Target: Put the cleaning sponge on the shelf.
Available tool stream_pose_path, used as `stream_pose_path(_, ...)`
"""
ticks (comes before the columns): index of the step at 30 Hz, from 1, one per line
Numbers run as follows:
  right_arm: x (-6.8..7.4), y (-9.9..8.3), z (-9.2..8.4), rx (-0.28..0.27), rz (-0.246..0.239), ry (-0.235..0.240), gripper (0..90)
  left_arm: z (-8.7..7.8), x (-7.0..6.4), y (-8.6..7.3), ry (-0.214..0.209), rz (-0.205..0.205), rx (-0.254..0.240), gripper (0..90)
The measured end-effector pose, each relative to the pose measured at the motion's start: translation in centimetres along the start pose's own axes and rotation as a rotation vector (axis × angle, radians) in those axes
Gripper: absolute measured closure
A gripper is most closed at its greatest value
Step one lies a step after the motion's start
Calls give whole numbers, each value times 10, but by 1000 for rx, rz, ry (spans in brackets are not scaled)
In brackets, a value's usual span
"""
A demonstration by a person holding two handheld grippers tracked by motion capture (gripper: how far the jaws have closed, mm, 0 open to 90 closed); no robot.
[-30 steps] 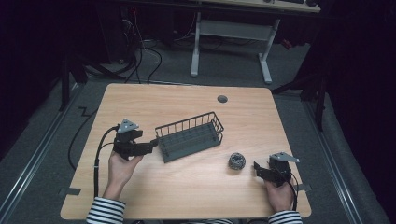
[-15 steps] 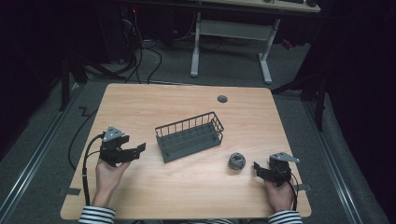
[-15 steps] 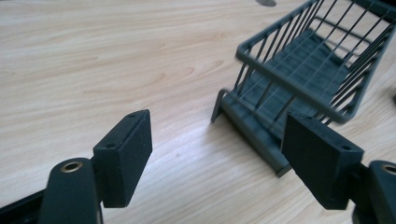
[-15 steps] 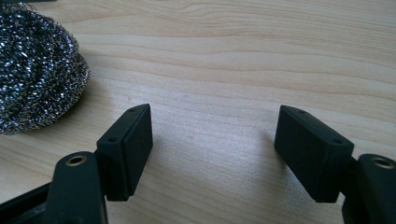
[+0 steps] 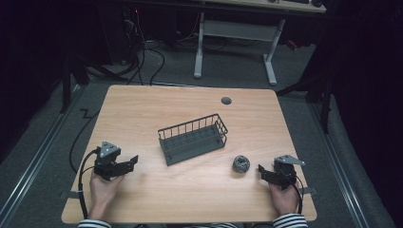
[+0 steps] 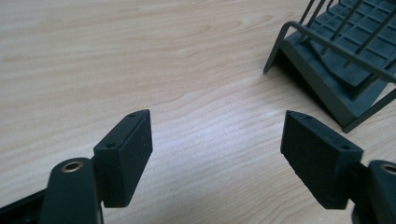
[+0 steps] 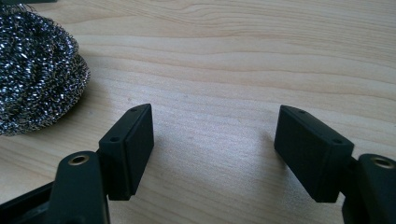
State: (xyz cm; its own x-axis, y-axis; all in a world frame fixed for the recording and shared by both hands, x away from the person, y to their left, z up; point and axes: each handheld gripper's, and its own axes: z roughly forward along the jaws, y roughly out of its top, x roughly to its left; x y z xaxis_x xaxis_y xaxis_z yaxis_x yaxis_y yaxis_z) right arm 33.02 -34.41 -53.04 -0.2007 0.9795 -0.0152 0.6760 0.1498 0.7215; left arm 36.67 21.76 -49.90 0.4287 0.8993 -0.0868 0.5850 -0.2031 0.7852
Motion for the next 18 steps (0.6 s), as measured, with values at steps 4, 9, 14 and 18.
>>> stream_pose_path(4,0,0,0,0,1,0,287,4,5,-8,10,-12,13,255)
stream_pose_path(9,0,0,0,2,0,-1,287,12,7,-16,33,-13,22,253)
stream_pose_path(14,0,0,0,0,0,0,287,16,8,-22,47,-21,29,257)
stream_pose_path(18,0,0,0,0,1,0,287,19,8,-25,59,-32,30,259)
